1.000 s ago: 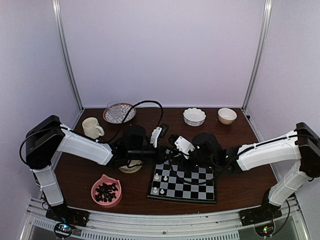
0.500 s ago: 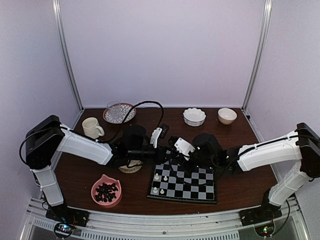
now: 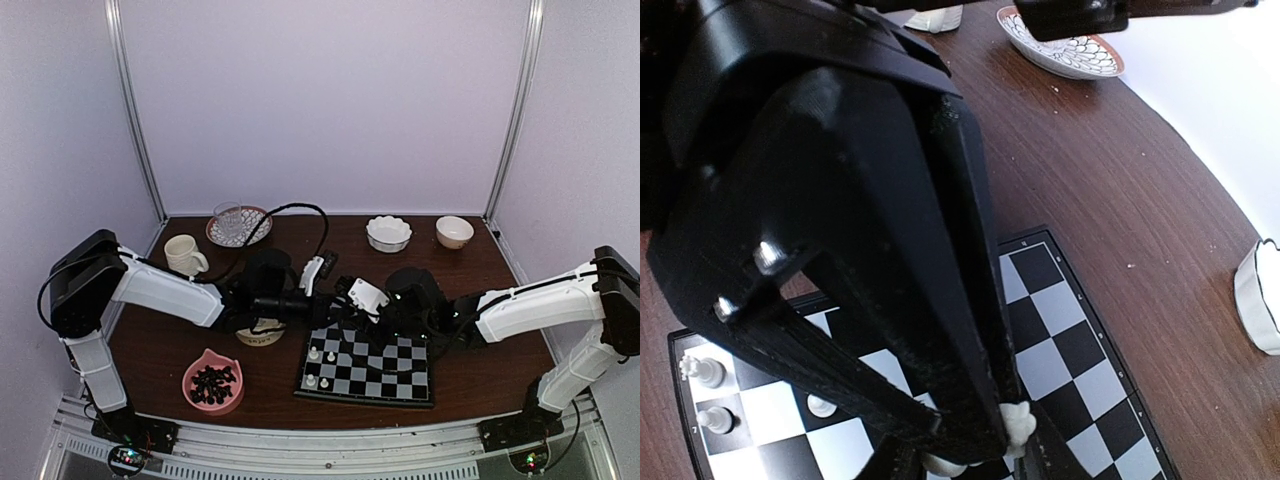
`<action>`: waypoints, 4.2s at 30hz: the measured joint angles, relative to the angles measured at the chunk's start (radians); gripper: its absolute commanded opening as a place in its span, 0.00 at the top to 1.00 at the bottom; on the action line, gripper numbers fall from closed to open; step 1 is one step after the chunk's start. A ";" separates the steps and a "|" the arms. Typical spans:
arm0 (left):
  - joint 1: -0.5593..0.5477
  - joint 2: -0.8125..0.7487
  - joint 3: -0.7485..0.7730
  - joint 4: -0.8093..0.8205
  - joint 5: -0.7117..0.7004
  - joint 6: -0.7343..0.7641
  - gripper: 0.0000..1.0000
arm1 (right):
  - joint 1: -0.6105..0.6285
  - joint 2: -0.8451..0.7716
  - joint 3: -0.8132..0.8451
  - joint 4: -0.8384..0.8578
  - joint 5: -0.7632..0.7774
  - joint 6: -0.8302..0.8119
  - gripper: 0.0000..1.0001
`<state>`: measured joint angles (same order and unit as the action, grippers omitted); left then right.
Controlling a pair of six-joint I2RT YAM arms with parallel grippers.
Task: Set up the chess pieces on the board
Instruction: Pass from the left arm to the right, then pass from the right arm to the left, then place the knight at g1.
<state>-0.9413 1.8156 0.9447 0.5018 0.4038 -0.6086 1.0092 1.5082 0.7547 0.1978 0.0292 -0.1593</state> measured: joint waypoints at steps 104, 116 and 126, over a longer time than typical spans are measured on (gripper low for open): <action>0.035 -0.369 -0.232 -0.109 -0.249 0.193 1.00 | 0.006 -0.098 -0.080 0.108 0.104 0.011 0.34; -0.013 -0.367 -0.434 0.095 -0.233 0.310 1.00 | 0.006 -0.104 -0.084 0.134 0.246 0.035 0.32; -0.073 -0.353 -0.553 0.319 -0.201 0.436 1.00 | 0.006 -0.104 -0.088 0.135 0.268 0.035 0.32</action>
<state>-1.0145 1.4624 0.3916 0.8204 0.2031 -0.1722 1.0153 1.4040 0.6666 0.3332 0.2970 -0.1238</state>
